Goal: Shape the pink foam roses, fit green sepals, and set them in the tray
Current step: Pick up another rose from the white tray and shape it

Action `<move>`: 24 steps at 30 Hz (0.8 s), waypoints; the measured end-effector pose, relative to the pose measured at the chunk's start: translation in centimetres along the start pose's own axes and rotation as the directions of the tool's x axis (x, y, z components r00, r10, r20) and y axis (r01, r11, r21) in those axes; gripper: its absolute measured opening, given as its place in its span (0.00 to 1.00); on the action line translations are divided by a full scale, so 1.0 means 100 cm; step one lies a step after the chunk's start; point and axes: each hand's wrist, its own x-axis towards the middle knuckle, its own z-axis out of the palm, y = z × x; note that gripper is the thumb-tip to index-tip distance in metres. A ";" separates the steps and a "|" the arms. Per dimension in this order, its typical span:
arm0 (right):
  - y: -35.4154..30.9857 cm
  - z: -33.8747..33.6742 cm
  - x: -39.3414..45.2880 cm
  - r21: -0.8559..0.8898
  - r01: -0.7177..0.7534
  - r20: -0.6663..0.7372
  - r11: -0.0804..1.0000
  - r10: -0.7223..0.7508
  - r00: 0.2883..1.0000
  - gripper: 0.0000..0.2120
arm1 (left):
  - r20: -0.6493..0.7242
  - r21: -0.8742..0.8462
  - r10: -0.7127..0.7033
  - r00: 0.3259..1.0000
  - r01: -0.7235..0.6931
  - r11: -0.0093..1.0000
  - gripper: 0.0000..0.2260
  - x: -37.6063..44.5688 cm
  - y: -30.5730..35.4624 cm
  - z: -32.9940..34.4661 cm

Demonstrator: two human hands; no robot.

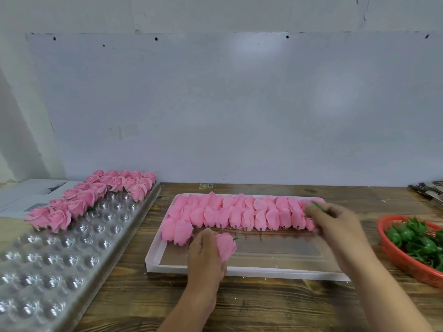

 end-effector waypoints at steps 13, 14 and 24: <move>0.025 0.059 -0.040 0.412 -0.353 0.449 0.840 0.150 0.881 0.17 | 0.053 -0.019 0.063 0.997 -0.062 0.998 0.15 -0.005 0.003 0.000; 0.025 0.059 -0.043 0.405 -0.348 0.453 0.845 0.145 0.880 0.16 | 0.055 -0.021 0.068 0.996 -0.067 0.998 0.15 -0.005 0.003 0.000; 0.027 0.079 -0.068 0.229 -0.074 0.324 0.971 -0.004 0.946 0.12 | 0.048 0.021 0.089 0.995 -0.090 0.996 0.18 -0.004 -0.002 -0.001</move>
